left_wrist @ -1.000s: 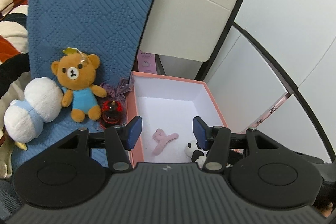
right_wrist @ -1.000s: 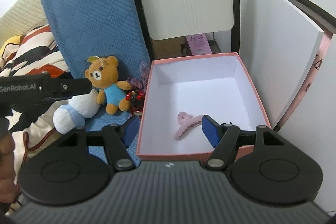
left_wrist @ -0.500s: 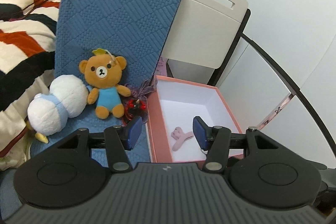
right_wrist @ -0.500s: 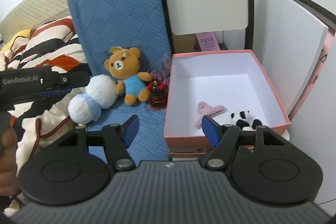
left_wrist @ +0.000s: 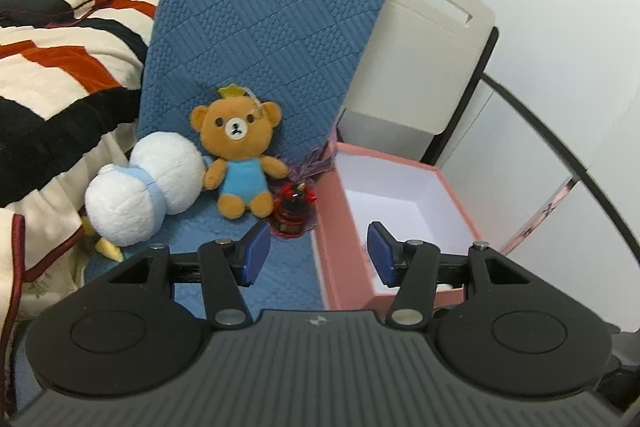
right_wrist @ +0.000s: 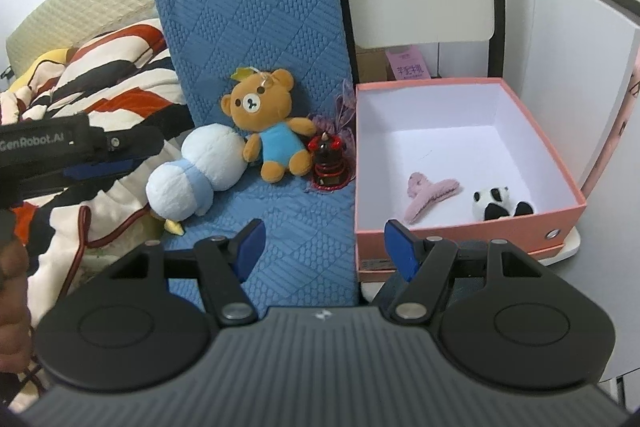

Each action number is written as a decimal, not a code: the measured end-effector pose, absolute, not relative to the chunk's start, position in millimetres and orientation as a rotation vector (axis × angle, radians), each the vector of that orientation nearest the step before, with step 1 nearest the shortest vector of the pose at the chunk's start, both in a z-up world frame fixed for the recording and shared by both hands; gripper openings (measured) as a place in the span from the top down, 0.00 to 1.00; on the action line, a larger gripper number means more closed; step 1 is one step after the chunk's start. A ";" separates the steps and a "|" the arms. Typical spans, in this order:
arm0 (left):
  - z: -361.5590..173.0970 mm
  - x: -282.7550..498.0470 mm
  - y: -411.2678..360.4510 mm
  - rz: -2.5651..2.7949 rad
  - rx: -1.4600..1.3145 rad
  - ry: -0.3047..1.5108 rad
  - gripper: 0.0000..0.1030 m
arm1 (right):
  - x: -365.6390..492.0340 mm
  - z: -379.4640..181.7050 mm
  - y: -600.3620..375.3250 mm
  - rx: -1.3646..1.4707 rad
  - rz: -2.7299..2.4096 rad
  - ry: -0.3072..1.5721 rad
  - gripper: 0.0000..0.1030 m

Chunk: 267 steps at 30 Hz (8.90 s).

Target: Organize objects

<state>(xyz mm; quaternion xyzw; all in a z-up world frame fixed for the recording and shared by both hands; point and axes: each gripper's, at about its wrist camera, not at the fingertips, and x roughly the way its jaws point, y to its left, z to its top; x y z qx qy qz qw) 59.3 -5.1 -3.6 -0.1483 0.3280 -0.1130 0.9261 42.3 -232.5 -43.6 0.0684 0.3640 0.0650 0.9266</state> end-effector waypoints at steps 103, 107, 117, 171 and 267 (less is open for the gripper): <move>-226.6 281.3 17.8 -0.118 -0.298 0.854 0.75 | 295.7 -198.8 -156.7 -0.147 0.111 0.779 0.50; -213.5 252.2 18.9 -0.103 -0.292 0.828 0.75 | 273.5 -194.0 -157.3 -0.145 0.132 0.772 0.50; -200.0 192.8 30.3 -0.111 -0.275 0.816 0.78 | 213.3 -186.8 -157.8 -0.139 0.167 0.773 0.50; -239.0 212.3 40.3 -0.179 -0.334 0.991 0.40 | 155.9 -219.3 -162.8 0.091 0.227 0.915 0.33; 9.8 195.6 -105.1 -0.229 -0.325 0.720 0.42 | 169.4 12.9 -311.9 0.139 0.229 0.646 0.38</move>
